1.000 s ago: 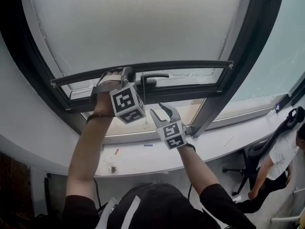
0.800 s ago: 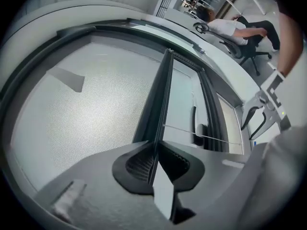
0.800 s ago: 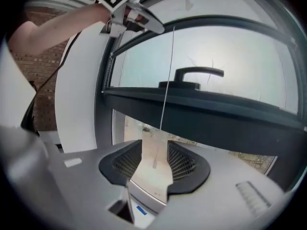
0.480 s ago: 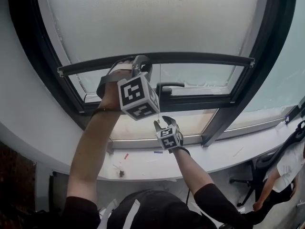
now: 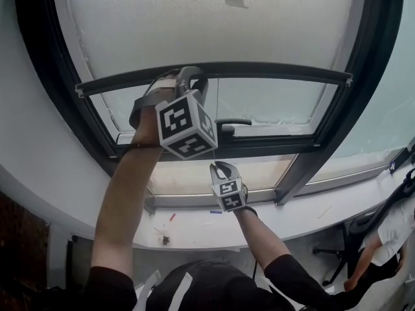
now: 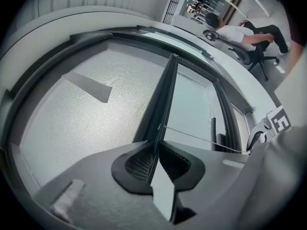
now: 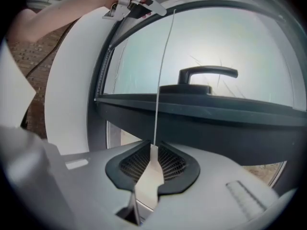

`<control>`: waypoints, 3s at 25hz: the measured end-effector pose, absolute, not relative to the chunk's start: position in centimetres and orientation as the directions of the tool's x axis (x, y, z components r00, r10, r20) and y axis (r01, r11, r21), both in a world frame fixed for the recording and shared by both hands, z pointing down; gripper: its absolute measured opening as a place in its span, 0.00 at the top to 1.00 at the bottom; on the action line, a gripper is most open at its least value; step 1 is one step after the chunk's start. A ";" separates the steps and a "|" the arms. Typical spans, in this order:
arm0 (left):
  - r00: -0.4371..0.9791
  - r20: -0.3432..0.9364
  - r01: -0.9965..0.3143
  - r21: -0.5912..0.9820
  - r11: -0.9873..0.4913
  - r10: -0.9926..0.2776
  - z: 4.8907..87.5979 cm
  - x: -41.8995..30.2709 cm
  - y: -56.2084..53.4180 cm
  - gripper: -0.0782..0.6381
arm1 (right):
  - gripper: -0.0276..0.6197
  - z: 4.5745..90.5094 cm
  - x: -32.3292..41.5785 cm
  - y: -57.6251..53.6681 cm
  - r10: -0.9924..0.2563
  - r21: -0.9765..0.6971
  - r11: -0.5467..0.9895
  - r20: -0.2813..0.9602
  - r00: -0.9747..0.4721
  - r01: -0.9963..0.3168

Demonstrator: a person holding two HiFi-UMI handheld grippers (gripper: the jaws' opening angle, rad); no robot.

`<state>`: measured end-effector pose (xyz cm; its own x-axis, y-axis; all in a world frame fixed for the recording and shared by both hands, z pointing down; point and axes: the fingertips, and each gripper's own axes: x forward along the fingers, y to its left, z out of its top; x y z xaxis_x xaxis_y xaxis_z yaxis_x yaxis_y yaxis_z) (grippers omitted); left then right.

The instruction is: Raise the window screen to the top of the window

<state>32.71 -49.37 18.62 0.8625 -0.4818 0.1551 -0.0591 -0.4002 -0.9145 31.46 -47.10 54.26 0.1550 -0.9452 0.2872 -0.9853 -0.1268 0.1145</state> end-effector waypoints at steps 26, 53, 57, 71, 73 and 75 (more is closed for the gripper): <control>0.878 -0.193 -0.427 -0.727 -0.538 -0.437 18.3 28.9 -48.1 0.88 | 0.88 44.9 29.2 -43.6 -0.975 0.211 -0.118 0.163 0.154 -0.970; 0.893 -0.182 -0.450 -0.360 -0.817 -0.411 25.0 23.3 -48.3 0.88 | 0.87 22.3 30.3 -43.9 -0.962 0.279 -0.221 -0.218 0.162 -0.935; 0.892 -0.188 -0.451 -0.339 -0.825 -0.411 24.9 23.2 -48.2 0.89 | 0.87 19.1 29.6 -44.0 -0.951 0.249 -0.227 -0.263 0.159 -0.941; 0.898 -0.204 -0.439 -0.342 -0.831 -0.390 24.1 23.4 -46.8 0.88 | 0.87 12.7 30.2 -41.9 -0.897 0.270 -0.308 -0.403 0.183 -0.912; 0.899 -0.210 -0.435 -0.339 -0.834 -0.384 24.0 23.4 -46.4 0.89 | 0.84 12.9 30.1 -41.7 -0.896 0.280 -0.312 -0.405 0.183 -0.908; 0.900 -0.215 -0.432 -0.329 -0.840 -0.378 23.9 23.4 -46.0 0.88 | 0.76 13.4 30.0 -41.4 -0.896 0.291 -0.315 -0.406 0.182 -0.903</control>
